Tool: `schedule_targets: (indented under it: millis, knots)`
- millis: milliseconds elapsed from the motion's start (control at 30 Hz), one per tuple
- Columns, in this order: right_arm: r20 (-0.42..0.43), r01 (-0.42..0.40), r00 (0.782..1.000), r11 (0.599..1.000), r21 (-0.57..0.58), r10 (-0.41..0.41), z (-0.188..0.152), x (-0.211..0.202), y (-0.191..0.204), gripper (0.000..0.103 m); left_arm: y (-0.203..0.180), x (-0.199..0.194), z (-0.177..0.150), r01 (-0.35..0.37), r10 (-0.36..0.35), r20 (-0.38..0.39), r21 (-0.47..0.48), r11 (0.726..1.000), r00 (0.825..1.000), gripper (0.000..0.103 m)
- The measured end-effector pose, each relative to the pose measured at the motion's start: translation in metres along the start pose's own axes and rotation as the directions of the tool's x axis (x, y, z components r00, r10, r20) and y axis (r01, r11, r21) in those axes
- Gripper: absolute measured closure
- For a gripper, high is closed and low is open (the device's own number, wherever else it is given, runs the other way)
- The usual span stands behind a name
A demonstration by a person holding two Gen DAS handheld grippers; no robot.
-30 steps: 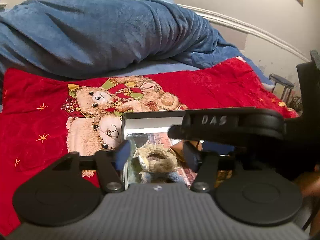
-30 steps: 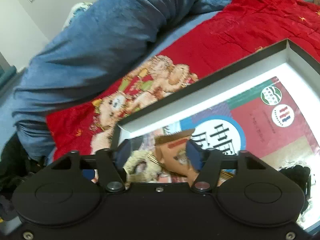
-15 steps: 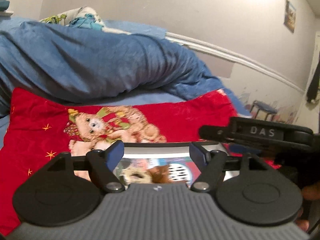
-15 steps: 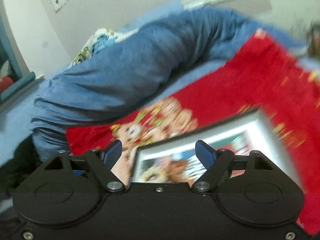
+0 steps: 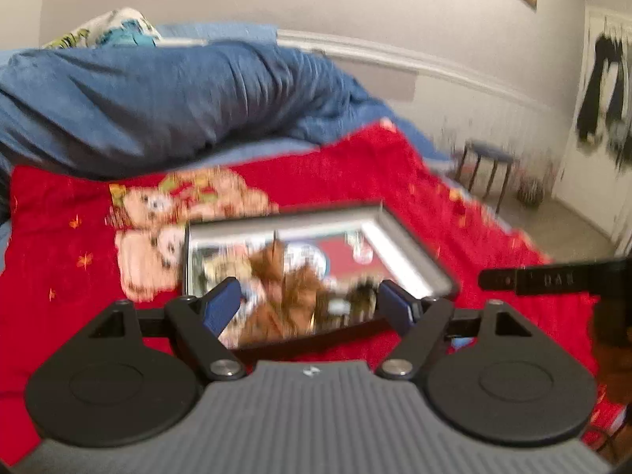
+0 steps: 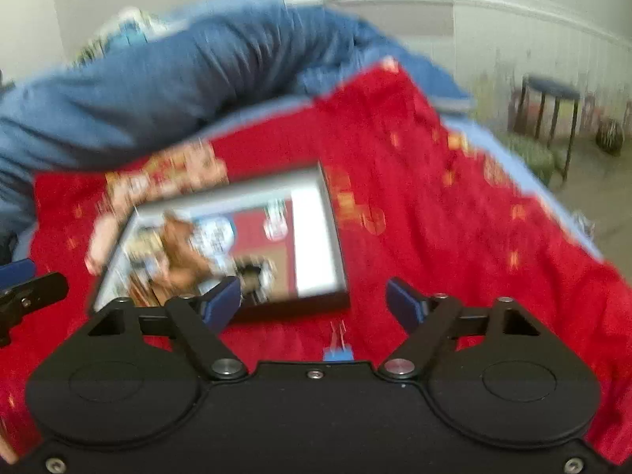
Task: Organize objects
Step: 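Grasp a blue binder clip with the left tool while the right grasps another clip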
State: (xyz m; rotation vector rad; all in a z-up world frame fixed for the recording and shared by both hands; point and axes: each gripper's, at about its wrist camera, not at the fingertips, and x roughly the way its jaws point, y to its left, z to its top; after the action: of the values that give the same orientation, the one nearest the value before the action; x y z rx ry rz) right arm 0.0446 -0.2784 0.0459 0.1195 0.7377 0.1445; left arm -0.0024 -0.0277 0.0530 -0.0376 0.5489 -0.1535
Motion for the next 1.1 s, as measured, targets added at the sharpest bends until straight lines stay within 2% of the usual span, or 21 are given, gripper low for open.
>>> schedule_targets:
  millis: [67,133,200,267,333,400,500,667,733,933,1100]
  knots:
    - [-0.08,0.021,0.997,1.0,0.003,-0.021,-0.007,0.016,-0.005,0.027,0.002,0.009,-0.017,-0.009,0.01,-0.025,0.006,1.0,1.0,0.018]
    - [-0.147,0.067,0.986,0.997,-0.047,-0.073,-0.013,0.03,-0.003,0.03,0.005,0.018,-0.034,-0.009,0.009,-0.053,0.003,1.0,0.999,0.018]
    - [-0.171,0.109,0.978,0.99,-0.089,-0.123,-0.021,0.04,0.0,0.031,0.007,0.026,-0.047,-0.008,0.008,-0.086,0.01,1.0,0.996,0.018]
    - [-0.2,0.117,0.97,0.986,-0.115,-0.139,-0.026,0.049,0.002,0.031,0.004,0.032,-0.058,-0.017,0.022,-0.113,0.045,0.999,0.993,0.019]
    - [-0.225,0.126,0.963,0.987,-0.097,-0.145,-0.03,0.057,0.0,0.032,0.002,0.039,-0.064,-0.009,0.018,-0.139,0.066,0.998,0.99,0.019]
    - [-0.263,0.128,0.954,0.989,-0.07,-0.143,-0.031,0.07,-0.006,0.039,0.002,0.048,-0.068,-0.011,0.022,-0.164,0.065,0.998,0.986,0.019]
    - [-0.298,0.137,0.944,0.99,-0.031,-0.14,-0.031,0.086,-0.014,0.044,0.01,0.059,-0.073,-0.022,0.023,-0.188,0.006,1.0,0.982,0.02]
    - [-0.301,0.134,0.945,0.991,0.007,-0.126,-0.031,0.092,-0.021,0.046,0.016,0.073,-0.087,-0.057,0.051,-0.26,-0.016,0.998,0.964,0.032]
    - [-0.296,0.132,0.947,0.991,0.004,-0.125,-0.032,0.092,-0.02,0.049,0.016,0.073,-0.091,-0.072,0.065,-0.248,-0.018,0.997,0.967,0.051]
    - [-0.275,0.125,0.951,0.989,-0.075,-0.141,-0.035,0.092,-0.01,0.06,0.014,0.074,-0.09,-0.102,0.091,-0.238,-0.034,0.994,0.967,0.051]
    - [-0.273,0.083,0.956,0.992,-0.093,-0.105,-0.036,0.093,-0.004,0.082,0.004,0.075,-0.09,-0.132,0.132,-0.228,0.013,0.991,0.965,0.051]
